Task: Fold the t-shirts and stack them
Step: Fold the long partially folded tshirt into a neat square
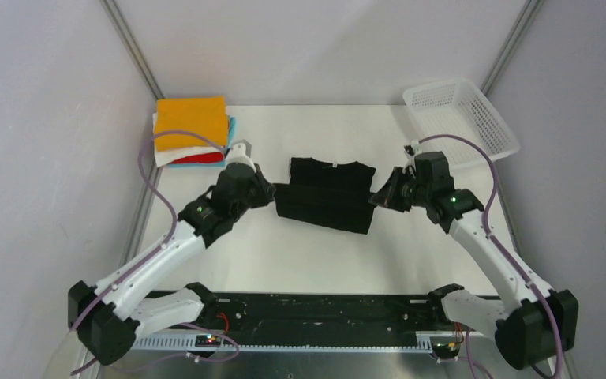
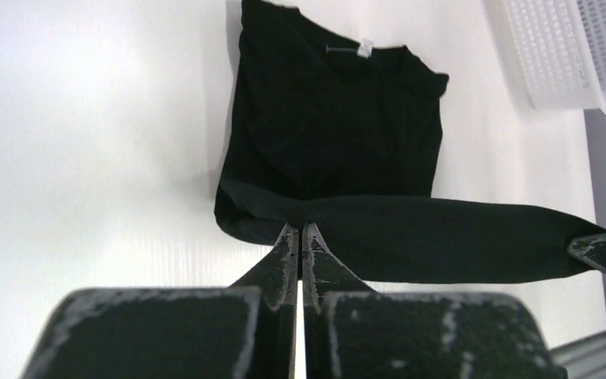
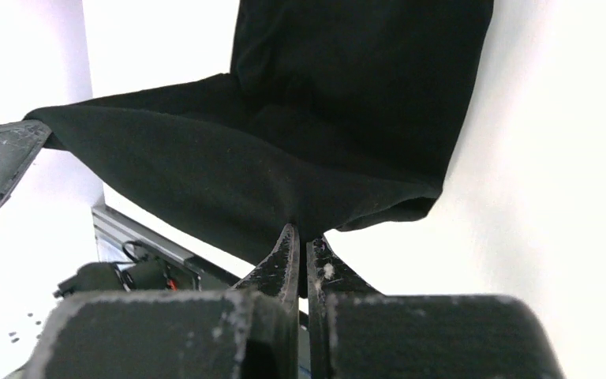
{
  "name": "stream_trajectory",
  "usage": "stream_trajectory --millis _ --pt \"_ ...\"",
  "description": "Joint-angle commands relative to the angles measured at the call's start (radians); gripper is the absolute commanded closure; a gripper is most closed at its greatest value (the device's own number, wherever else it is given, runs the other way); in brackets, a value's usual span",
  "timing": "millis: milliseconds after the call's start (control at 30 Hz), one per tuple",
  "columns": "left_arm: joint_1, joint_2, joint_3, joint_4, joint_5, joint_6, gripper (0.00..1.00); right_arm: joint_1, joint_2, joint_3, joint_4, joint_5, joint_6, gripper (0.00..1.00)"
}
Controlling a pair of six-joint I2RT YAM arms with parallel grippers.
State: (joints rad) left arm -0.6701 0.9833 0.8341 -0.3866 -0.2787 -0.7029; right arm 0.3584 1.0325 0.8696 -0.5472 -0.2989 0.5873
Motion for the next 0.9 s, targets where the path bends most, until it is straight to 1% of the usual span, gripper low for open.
stream_trajectory --millis 0,133,233,367,600,733,800,867 --pt "0.091 0.115 0.124 0.067 0.035 0.102 1.0 -0.078 0.103 0.095 0.111 -0.087 -0.046 1.0" --pt "0.154 0.256 0.227 0.075 0.102 0.126 1.0 -0.123 0.192 0.143 0.155 -0.141 -0.046 1.0" --pt "0.19 0.324 0.285 0.078 0.135 0.139 1.0 -0.151 0.26 0.177 0.169 -0.153 -0.048 1.0" --pt "0.215 0.425 0.371 0.081 0.133 0.156 1.0 -0.184 0.328 0.197 0.226 -0.176 -0.034 1.0" --pt "0.276 0.628 0.517 0.082 0.175 0.161 1.0 -0.235 0.459 0.247 0.287 -0.197 -0.022 1.0" --pt "0.293 0.755 0.619 0.082 0.209 0.177 1.0 -0.259 0.567 0.288 0.307 -0.189 -0.017 1.0" --pt "0.303 0.826 0.671 0.082 0.235 0.179 1.0 -0.267 0.614 0.301 0.334 -0.179 -0.012 1.0" --pt "0.311 0.892 0.72 0.08 0.234 0.185 1.0 -0.271 0.669 0.322 0.375 -0.18 -0.016 1.0"
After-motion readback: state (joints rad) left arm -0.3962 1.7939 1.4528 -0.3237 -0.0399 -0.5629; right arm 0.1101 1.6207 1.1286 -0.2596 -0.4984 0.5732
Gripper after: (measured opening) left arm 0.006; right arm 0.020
